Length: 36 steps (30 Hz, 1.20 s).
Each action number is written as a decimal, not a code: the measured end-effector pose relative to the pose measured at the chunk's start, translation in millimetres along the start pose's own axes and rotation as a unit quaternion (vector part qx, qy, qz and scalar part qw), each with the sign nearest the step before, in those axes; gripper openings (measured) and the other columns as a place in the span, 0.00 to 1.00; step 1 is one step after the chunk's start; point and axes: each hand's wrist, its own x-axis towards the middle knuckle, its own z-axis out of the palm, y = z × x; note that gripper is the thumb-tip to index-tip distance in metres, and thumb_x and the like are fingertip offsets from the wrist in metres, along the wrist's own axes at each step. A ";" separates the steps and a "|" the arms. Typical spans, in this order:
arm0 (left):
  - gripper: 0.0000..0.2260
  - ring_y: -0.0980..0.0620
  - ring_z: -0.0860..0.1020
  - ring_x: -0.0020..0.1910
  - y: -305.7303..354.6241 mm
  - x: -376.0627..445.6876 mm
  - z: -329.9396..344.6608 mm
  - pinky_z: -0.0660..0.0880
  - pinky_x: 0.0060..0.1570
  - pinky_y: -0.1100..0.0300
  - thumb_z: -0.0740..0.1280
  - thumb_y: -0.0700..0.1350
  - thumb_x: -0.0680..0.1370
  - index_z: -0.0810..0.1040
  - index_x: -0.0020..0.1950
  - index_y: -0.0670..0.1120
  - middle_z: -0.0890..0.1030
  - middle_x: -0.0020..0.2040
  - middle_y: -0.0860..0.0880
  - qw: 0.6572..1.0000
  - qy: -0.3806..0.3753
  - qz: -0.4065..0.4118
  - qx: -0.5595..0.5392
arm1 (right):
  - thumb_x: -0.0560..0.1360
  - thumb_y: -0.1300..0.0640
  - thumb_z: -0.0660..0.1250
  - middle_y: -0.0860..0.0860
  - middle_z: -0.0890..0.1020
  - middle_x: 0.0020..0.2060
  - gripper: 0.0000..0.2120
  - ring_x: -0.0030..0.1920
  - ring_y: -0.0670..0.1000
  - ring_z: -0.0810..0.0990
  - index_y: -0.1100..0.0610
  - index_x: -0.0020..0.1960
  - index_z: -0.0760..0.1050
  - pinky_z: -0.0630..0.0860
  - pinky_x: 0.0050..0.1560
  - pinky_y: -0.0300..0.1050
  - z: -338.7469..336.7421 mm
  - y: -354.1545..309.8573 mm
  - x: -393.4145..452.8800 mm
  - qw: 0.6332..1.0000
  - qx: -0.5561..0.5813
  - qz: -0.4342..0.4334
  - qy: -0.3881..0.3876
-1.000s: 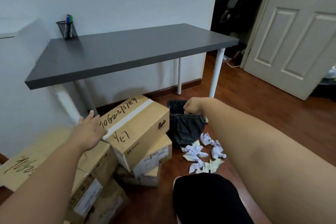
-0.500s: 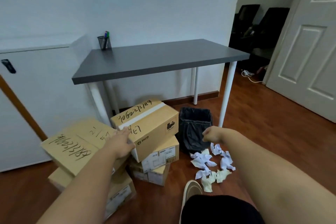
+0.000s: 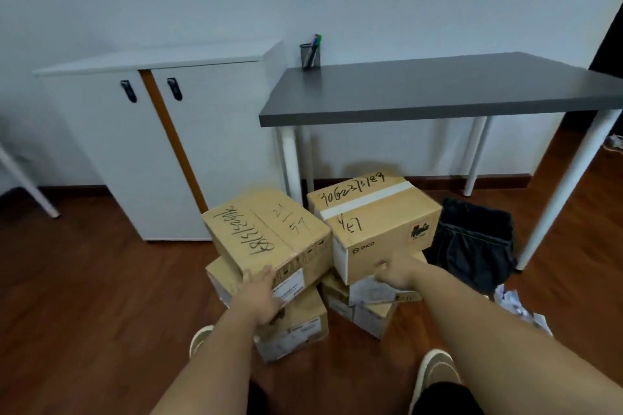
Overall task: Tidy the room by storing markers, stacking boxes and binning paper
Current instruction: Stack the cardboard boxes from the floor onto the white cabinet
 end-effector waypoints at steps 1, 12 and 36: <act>0.31 0.40 0.43 0.80 -8.4 2.4 -0.1 0.42 0.75 0.36 0.60 0.54 0.81 0.51 0.81 0.54 0.47 0.82 0.56 1.000 0.015 0.004 -0.013 | 0.78 0.60 0.61 0.63 0.76 0.63 0.17 0.63 0.62 0.73 0.66 0.64 0.74 0.71 0.63 0.52 5.0 -10.4 10.3 1.000 0.005 -0.015 -0.002; 0.22 0.47 0.70 0.69 -90.8 -1.3 -2.6 0.66 0.69 0.48 0.68 0.46 0.77 0.67 0.70 0.51 0.72 0.68 0.49 0.930 0.193 -0.084 -0.300 | 0.78 0.55 0.62 0.55 0.79 0.57 0.11 0.62 0.57 0.75 0.53 0.59 0.77 0.72 0.60 0.49 39.1 -89.2 77.9 0.998 0.037 -0.054 -0.022; 0.19 0.47 0.73 0.59 -110.8 38.9 -102.6 0.71 0.60 0.49 0.61 0.58 0.79 0.75 0.66 0.51 0.70 0.67 0.46 0.704 0.312 -0.202 -0.605 | 0.75 0.53 0.68 0.53 0.77 0.57 0.21 0.56 0.56 0.76 0.45 0.65 0.64 0.73 0.61 0.61 64.7 -222.1 97.3 0.806 0.592 0.013 0.024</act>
